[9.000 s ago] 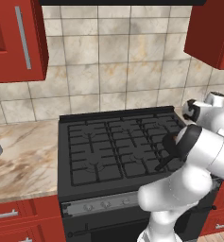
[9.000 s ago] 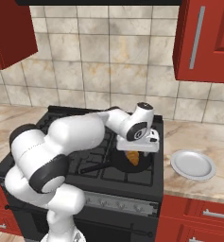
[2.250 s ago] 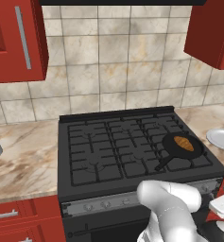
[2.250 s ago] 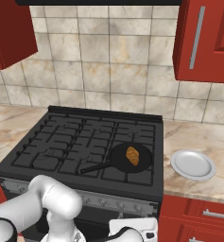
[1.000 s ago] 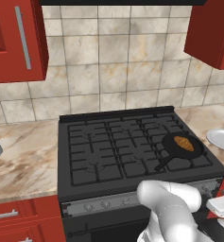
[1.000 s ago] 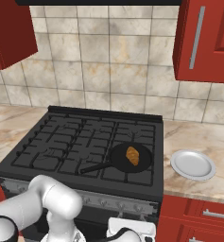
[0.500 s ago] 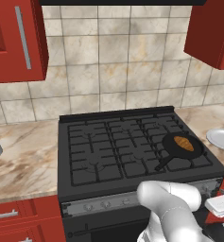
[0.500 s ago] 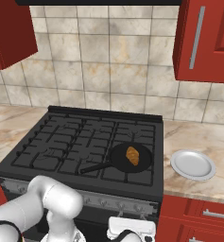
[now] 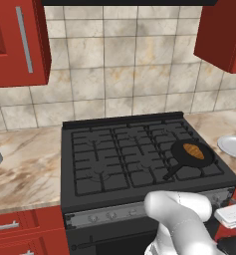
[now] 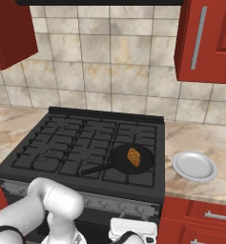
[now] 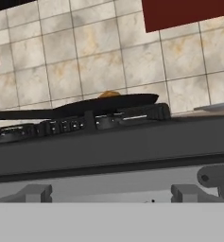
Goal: Pick the croissant and place it on the pan. Then turn on the stove to warm the croissant.
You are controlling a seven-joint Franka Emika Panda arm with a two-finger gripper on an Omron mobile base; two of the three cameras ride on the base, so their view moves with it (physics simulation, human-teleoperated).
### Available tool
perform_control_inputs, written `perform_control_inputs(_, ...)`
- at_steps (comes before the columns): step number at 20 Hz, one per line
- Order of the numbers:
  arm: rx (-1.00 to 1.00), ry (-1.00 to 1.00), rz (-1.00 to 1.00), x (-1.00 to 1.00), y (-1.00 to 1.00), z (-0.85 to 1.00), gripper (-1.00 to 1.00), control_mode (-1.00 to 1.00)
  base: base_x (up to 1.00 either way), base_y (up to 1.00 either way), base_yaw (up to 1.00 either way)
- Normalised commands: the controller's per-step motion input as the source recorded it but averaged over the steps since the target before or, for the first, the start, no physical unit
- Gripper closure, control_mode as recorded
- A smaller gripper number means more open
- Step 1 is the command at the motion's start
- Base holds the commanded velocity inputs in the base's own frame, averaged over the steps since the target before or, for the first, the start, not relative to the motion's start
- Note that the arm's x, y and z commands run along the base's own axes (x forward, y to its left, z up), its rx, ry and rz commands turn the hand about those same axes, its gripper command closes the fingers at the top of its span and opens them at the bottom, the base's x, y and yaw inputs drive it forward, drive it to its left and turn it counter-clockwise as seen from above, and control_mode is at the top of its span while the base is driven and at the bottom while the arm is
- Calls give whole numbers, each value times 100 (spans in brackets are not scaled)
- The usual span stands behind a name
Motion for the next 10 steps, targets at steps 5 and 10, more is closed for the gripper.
perform_control_inputs(5, 0, -1, 0, 10, -7, -6, -100, -100, 0, 0, 0)
perform_control_inputs(10, 0, -1, 0, 9, -17, -8, -100, -100, 0, 0, 0)
